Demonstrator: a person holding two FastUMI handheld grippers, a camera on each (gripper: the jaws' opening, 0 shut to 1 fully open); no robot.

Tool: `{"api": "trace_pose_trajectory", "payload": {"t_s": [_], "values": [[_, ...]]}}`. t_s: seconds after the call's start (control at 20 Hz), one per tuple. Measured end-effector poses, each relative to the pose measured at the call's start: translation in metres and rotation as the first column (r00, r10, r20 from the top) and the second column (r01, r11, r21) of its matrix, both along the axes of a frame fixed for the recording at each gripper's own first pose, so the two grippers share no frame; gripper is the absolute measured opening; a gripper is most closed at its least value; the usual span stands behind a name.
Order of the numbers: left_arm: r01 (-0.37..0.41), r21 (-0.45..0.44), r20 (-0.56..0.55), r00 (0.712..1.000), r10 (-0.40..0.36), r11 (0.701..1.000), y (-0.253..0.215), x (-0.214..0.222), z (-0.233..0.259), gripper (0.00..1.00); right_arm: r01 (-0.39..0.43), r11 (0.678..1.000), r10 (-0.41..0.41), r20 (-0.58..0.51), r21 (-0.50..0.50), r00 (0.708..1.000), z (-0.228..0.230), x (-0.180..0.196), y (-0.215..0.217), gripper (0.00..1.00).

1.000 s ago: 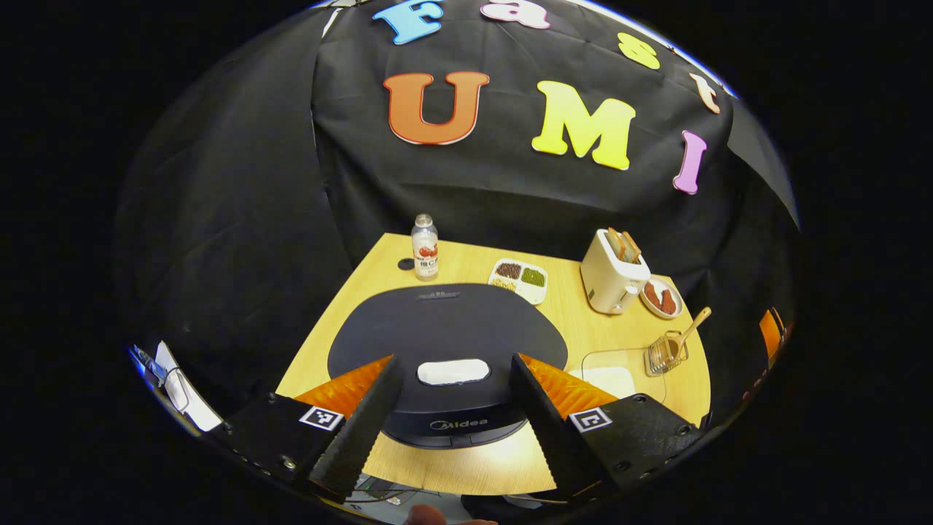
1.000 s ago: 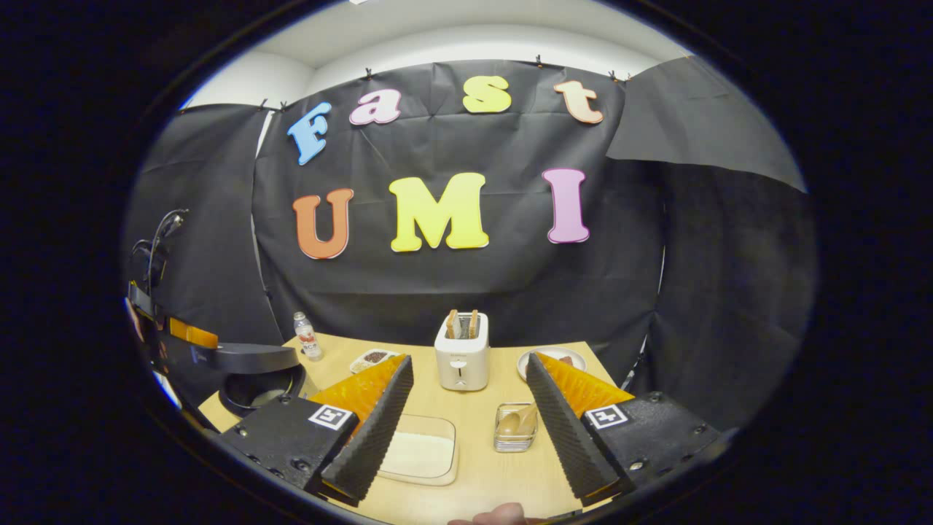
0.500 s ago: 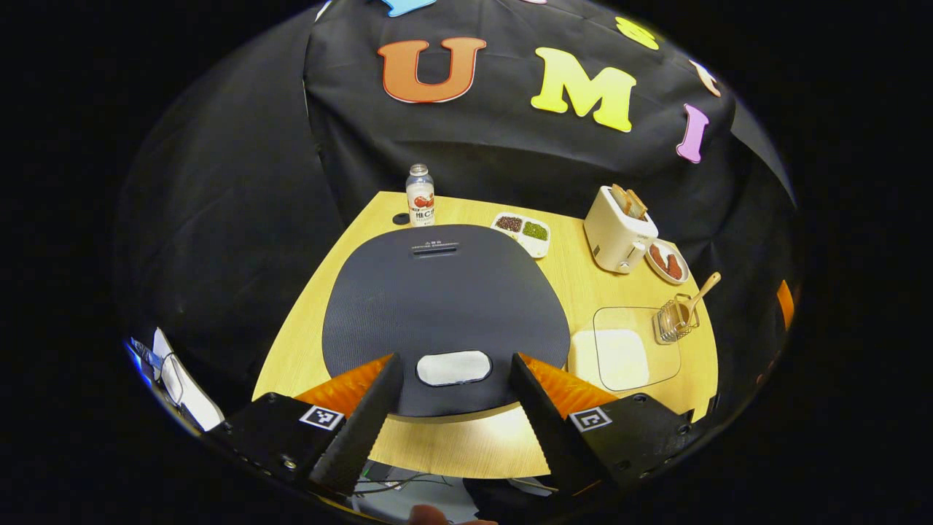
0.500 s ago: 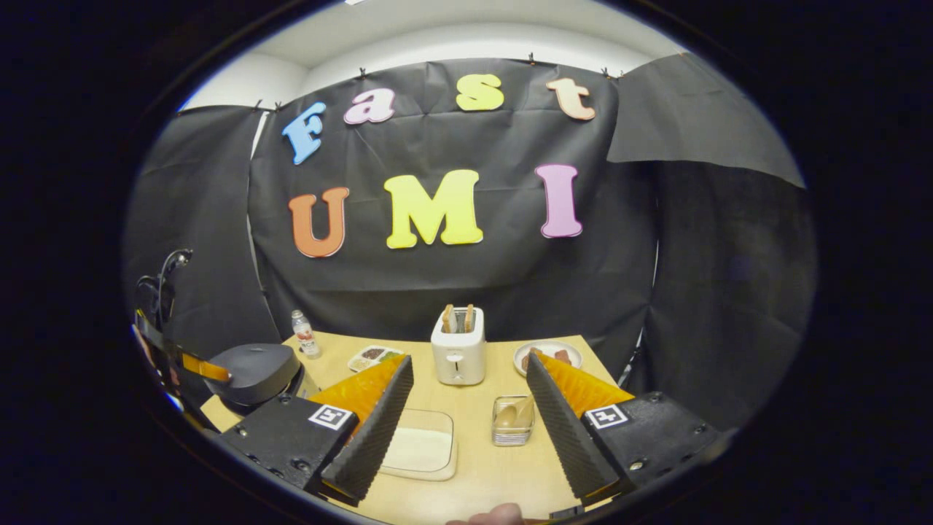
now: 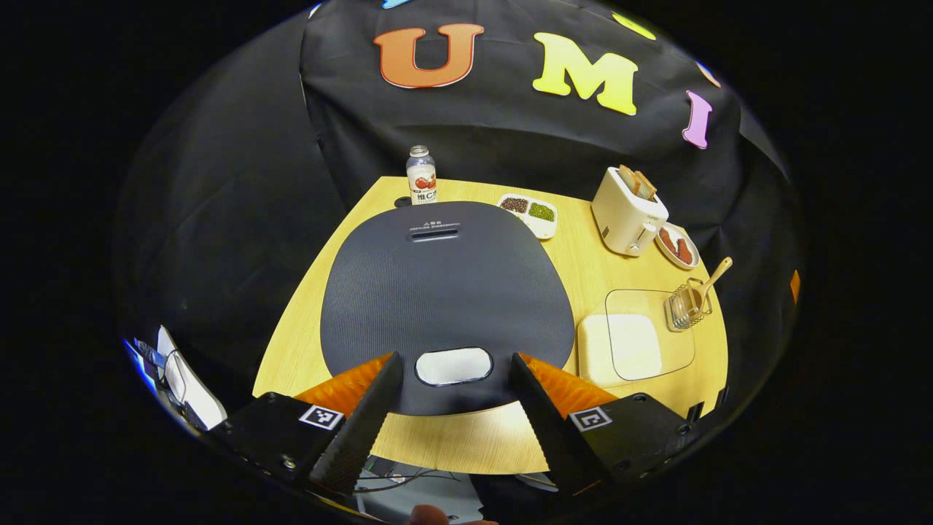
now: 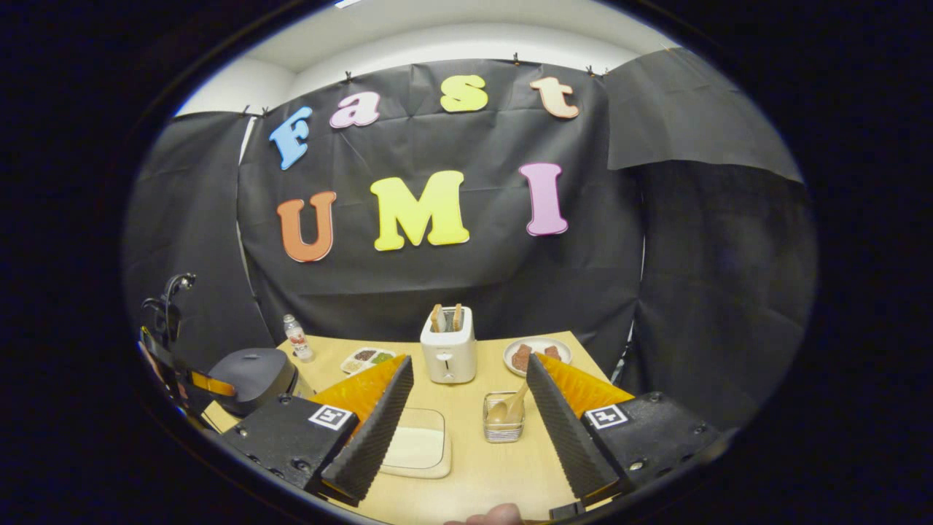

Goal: Close the left gripper, press the button to open the rice cooker; take a wooden spoon from the chopstick holder with the right hand, scoop a spoonful of rice and pour it into the rice cooker, then put the wooden spoon back into the chopstick holder.

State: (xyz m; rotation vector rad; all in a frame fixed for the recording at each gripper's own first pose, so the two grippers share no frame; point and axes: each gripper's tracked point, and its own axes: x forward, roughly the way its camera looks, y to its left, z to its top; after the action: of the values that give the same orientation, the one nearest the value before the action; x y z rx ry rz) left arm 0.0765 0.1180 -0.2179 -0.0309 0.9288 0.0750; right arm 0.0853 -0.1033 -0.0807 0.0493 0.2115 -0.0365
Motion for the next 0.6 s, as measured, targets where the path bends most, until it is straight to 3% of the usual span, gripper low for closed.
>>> {"api": "trace_pose_trajectory", "payload": {"t_s": [0.6], "values": [[-0.042, -0.006, -0.033, 0.999, 0.042, 0.999, -0.002, -0.008, -0.015, 0.99, -0.053, 0.999, 0.053, -0.004, 0.009, 0.999, -0.009, 0.025, 0.007, 1.00]]}}
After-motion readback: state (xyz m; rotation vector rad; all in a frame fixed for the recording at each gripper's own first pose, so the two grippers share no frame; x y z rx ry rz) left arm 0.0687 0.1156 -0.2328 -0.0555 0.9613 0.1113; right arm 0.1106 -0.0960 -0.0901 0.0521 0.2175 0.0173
